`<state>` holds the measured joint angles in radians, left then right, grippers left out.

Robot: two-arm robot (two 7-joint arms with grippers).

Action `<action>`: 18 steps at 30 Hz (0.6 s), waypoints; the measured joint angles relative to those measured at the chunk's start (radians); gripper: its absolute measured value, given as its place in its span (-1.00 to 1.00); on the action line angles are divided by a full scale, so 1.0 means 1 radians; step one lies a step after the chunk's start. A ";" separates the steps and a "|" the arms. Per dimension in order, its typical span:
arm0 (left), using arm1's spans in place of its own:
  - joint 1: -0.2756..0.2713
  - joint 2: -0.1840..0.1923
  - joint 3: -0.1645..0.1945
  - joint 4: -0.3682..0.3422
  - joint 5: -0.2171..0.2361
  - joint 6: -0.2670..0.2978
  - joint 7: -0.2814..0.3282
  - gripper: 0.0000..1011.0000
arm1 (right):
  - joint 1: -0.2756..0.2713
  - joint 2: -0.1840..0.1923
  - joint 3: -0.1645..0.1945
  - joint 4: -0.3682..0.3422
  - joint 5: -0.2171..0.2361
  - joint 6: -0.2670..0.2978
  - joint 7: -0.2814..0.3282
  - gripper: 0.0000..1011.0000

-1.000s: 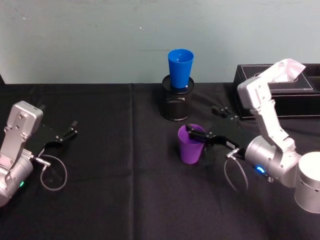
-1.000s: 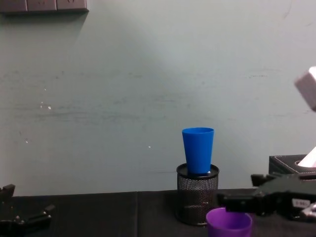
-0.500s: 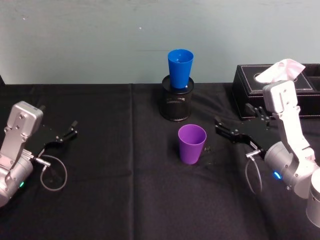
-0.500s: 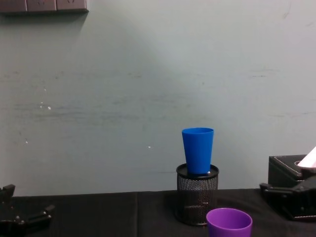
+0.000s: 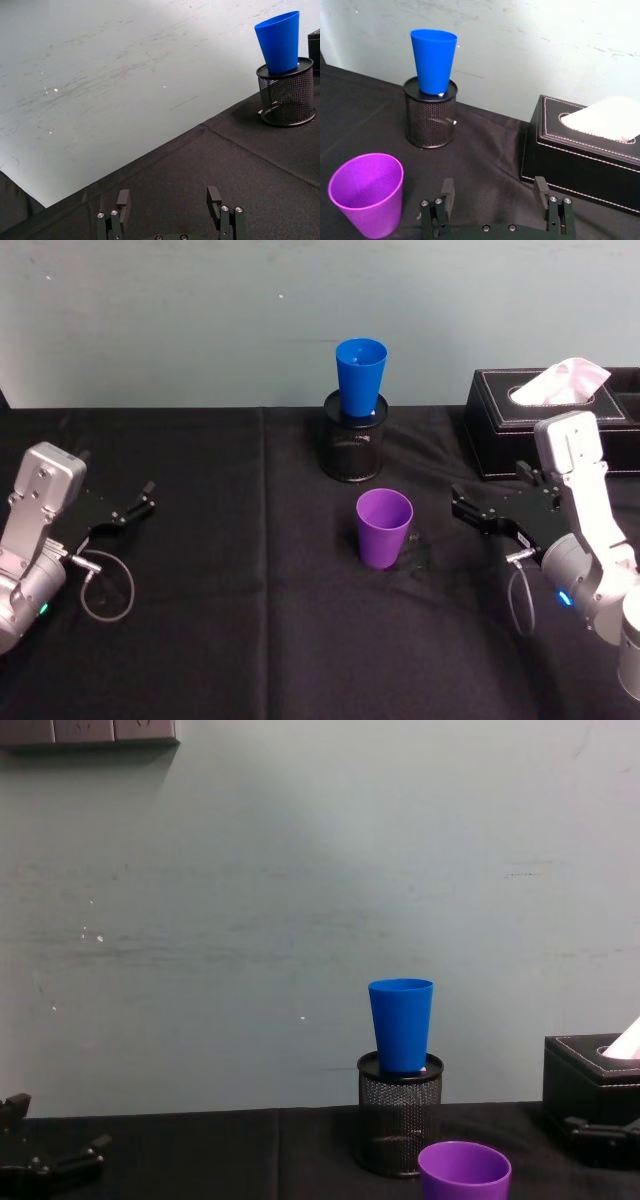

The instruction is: Pick up one cup with a gripper and tap it against the other cup.

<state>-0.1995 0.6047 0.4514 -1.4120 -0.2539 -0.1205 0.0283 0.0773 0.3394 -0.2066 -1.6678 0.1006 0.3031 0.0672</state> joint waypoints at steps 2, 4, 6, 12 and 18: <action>0.000 0.000 0.000 0.000 0.000 0.000 0.000 0.98 | 0.004 -0.004 -0.001 0.007 -0.013 0.007 -0.002 0.98; 0.000 0.000 0.000 0.000 0.000 0.000 0.000 0.98 | 0.011 -0.008 -0.003 0.013 -0.020 0.014 -0.002 0.98; 0.000 0.000 0.000 0.000 0.000 0.000 0.000 0.98 | 0.022 -0.013 -0.007 0.026 -0.028 0.023 0.000 0.98; 0.000 0.000 0.000 0.000 0.000 0.000 0.000 0.98 | 0.047 -0.028 -0.008 0.058 -0.040 0.028 0.017 0.98; 0.000 0.000 0.000 0.000 0.000 0.000 0.000 0.98 | 0.056 -0.035 -0.005 0.070 -0.045 0.023 0.029 0.98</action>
<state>-0.1995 0.6047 0.4514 -1.4120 -0.2539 -0.1205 0.0283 0.1329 0.3045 -0.2121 -1.5973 0.0557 0.3258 0.0967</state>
